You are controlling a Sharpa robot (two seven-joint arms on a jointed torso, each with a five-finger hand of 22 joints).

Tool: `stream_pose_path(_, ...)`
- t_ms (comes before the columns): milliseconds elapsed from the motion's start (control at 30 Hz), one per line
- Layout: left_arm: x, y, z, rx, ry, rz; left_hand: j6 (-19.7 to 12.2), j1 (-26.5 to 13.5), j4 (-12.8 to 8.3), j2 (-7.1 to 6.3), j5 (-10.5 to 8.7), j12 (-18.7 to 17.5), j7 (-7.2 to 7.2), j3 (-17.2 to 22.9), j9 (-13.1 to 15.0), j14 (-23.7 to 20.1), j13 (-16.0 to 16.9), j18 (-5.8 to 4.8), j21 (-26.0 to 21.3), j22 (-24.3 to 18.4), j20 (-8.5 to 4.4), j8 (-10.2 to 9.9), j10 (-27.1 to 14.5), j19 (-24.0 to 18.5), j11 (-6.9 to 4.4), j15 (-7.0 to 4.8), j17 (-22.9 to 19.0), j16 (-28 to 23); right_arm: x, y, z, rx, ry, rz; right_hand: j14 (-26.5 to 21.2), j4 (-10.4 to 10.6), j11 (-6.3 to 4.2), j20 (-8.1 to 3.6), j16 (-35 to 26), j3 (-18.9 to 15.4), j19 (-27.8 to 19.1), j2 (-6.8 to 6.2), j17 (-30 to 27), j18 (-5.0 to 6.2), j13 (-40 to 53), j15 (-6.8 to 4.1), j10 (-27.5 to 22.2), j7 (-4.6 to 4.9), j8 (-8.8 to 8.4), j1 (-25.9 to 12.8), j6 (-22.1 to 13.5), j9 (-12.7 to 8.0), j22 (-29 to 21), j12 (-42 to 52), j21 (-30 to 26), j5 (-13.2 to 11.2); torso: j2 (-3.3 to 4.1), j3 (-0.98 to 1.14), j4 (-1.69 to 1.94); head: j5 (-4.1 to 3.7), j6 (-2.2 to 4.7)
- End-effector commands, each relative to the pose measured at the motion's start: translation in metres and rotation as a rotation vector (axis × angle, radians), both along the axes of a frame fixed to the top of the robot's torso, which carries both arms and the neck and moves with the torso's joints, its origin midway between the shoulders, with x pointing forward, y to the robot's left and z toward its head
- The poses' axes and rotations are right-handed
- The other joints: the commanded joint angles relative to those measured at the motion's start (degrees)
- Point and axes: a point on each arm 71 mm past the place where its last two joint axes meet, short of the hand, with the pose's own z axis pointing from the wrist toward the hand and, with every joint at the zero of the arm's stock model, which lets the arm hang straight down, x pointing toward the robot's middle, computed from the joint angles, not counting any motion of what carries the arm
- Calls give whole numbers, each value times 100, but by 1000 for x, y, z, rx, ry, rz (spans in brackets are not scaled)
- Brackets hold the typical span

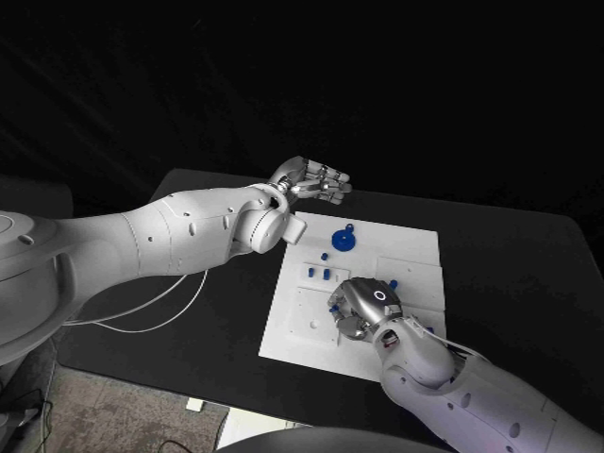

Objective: Assemble the parts on the task board

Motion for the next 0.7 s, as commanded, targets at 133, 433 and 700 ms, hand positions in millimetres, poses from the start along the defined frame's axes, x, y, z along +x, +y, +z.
stream_pose_path(133, 0, -3, 1, -2, -6, -18, -7, -1, 9, 42, -16, 20, -13, -35, 1, -47, 1, 112, 30, -5, 20, 0, -39, -38, -7, 13, 1, -11, 0, 0, -5, -48, 23, 8, -4, 0, -34, -5, 16, 21, 164, 29, -13, 93, 5, -34, 58, 12, 37, 12, 28, 7, 136, 11, -89, 11, 4, 1, -1, 1, -13)
stream_pose_path(433, 0, -3, 1, -2, -5, -19, -3, 0, 8, 46, -19, 19, -14, -50, 1, -54, 1, 112, 41, -34, 24, 0, -43, -44, -6, 16, 0, -12, 1, 4, -8, -80, 42, 13, -5, -12, -35, -4, 14, -4, 168, 30, -15, 89, 6, -34, 57, 13, 38, 12, 27, 6, 159, 12, -116, 11, 0, -4, -3, -15, -8)
stream_pose_path(700, 0, -5, 1, -2, -3, -22, -6, 0, 10, 47, -22, 19, -13, -57, 1, -61, 1, 114, 47, -48, 27, -1, -47, -45, -5, 19, 0, -12, 2, 10, -6, -98, 46, 23, -10, -40, -34, -5, 14, -40, 175, 49, -13, 81, 6, -33, 54, 14, 39, 13, 26, 3, 187, 12, -136, 11, 2, -7, 0, -31, -2)
